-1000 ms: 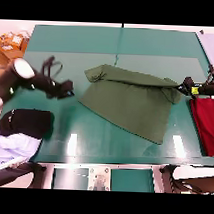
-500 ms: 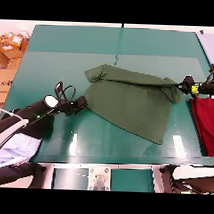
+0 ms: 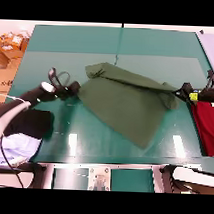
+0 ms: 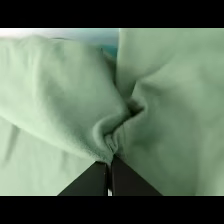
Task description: Fold the shirts.
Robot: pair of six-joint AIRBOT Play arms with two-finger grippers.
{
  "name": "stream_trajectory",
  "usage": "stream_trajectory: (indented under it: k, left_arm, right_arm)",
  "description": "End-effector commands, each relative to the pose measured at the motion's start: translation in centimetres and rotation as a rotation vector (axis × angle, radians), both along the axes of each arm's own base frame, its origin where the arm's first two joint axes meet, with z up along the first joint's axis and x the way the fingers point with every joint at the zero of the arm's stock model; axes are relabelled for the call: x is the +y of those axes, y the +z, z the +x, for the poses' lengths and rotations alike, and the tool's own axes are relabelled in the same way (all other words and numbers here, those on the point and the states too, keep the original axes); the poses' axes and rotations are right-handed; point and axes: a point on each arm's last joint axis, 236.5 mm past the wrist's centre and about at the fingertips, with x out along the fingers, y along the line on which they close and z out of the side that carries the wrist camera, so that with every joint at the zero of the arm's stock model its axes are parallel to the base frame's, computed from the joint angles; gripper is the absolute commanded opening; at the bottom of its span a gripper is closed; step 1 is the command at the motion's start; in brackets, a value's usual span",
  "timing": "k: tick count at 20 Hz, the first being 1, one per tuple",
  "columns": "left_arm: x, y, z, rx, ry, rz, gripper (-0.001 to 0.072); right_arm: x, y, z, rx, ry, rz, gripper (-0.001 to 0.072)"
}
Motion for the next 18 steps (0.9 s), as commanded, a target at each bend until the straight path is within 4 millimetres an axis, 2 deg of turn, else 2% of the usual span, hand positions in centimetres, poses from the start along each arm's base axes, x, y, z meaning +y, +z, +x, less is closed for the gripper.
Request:
stream_trajectory:
  k: [1, 3, 5, 7, 9, 10, 12, 14, 16, 18]
  left_arm:
    - [6.7, 2.8, 2.3, -0.019, -0.058, 0.056, 0.0025]
    - [11.3, 5.6, 4.0, -0.069, -0.052, 0.120, 0.0025]
    - [14.1, 8.9, 6.0, -0.159, -0.047, 0.178, 0.0025]
    - [15.1, 11.0, 7.9, -0.226, -0.062, 0.219, 0.0026]
    - [14.7, 11.2, 9.7, -0.242, -0.084, 0.218, 0.0026]
    - [13.8, 10.9, 10.5, -0.245, -0.104, 0.197, 0.0026]
    - [11.4, 10.2, 12.1, -0.256, -0.155, 0.158, 0.0026]
    - [9.0, 9.6, 13.0, -0.262, -0.213, 0.144, 0.0038]
    - [7.7, 9.8, 12.6, -0.248, -0.264, 0.128, 0.0039]
    - [8.0, 10.5, 11.2, -0.199, -0.320, 0.094, 0.0039]
  right_arm:
    - [3.5, 0.5, -3.7, 0.003, -0.002, 0.035, 0.0014]
    - [7.9, 1.1, -5.8, -0.011, 0.047, 0.095, 0.0015]
    - [12.6, 1.4, -8.1, -0.012, 0.103, 0.160, 0.0015]
    - [15.9, 1.7, -9.2, -0.022, 0.118, 0.211, 0.0016]
    - [18.3, 2.0, -9.2, -0.038, 0.132, 0.241, 0.0016]
    - [19.0, 2.0, -8.9, -0.056, 0.143, 0.225, 0.0016]
    - [18.6, 1.6, -7.5, -0.106, 0.112, 0.156, 0.0016]
    - [16.5, 1.0, -6.1, -0.141, 0.056, 0.077, 0.0016]
    - [13.6, 0.1, -5.0, -0.148, -0.007, 0.008, 0.0016]
    - [10.8, -1.4, -4.6, -0.118, -0.063, -0.023, 0.0016]
